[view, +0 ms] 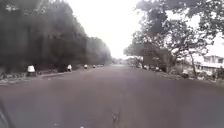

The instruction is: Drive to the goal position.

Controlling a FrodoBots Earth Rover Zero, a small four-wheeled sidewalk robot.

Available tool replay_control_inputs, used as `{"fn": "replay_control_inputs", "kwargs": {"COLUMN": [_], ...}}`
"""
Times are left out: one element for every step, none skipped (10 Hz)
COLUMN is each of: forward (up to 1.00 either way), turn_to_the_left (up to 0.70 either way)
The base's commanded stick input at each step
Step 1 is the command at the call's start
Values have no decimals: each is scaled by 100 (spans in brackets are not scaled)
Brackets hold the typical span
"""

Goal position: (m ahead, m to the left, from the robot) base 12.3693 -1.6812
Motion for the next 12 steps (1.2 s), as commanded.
{"fn": "replay_control_inputs", "kwargs": {"forward": [100, 100, 100, 100, 100, 100, 100, 100, 100, 100, 100, 100], "turn_to_the_left": [0, 0, 0, 0, 0, 0, 0, 0, 0, 0, 0, 0]}}
